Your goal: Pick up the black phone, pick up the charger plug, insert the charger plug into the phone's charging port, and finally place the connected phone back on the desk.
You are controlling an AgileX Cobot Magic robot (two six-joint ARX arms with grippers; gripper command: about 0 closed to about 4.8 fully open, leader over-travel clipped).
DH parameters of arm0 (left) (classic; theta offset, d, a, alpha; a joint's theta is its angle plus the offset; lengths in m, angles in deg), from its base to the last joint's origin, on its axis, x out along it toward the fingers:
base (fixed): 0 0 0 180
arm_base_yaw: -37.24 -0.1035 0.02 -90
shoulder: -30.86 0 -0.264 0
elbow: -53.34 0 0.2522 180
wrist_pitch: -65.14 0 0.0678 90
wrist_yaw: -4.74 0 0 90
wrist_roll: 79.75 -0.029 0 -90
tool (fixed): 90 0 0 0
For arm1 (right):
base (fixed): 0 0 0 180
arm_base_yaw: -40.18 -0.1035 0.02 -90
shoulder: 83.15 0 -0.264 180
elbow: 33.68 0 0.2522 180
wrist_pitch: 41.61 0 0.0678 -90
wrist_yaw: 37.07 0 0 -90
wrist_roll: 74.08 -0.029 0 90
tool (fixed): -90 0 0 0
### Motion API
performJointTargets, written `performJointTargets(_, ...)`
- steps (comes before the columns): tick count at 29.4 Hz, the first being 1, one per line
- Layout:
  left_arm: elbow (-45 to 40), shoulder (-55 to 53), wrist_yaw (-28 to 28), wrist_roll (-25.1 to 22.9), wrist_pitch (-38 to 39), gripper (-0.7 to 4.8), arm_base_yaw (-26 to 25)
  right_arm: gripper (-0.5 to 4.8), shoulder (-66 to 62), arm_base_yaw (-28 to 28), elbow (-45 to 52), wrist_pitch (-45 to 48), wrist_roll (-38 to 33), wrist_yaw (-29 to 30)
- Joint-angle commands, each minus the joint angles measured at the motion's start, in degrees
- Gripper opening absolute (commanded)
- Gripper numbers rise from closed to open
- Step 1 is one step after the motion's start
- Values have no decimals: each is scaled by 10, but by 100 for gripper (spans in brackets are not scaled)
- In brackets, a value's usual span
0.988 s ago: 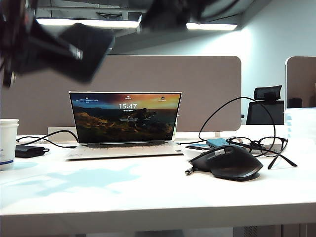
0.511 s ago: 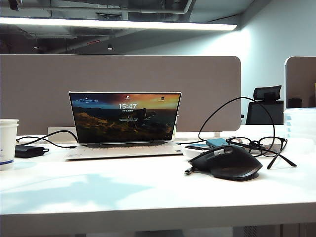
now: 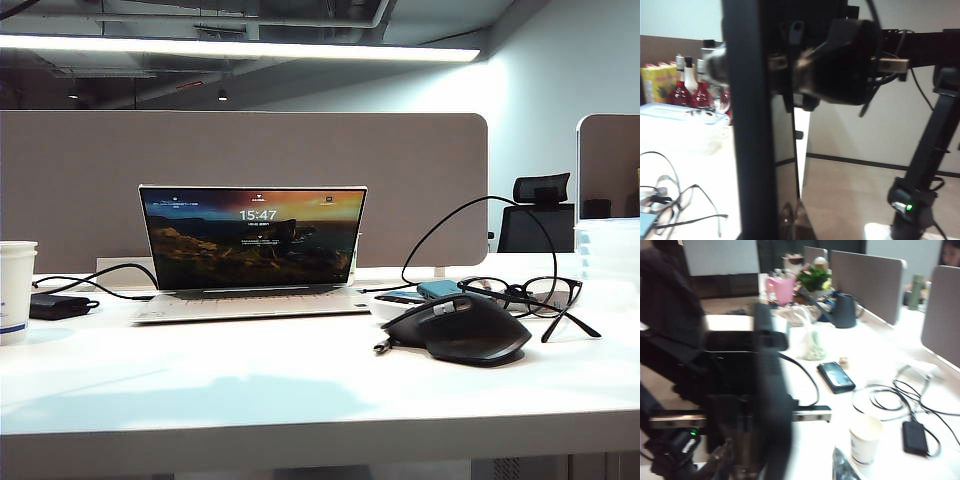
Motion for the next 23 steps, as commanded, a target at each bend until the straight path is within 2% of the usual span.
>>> performJointTargets(1, 3, 1, 8, -13, -19, -6, 0, 257, 2, -1, -2, 22, -10, 28)
performJointTargets(16, 3, 1, -7, -15, -19, -6, 0, 257, 3, 1, -2, 21, -16, 29)
performJointTargets(23, 3, 1, -3, -15, -19, -6, 0, 257, 28, 25, -2, 5, -22, 29)
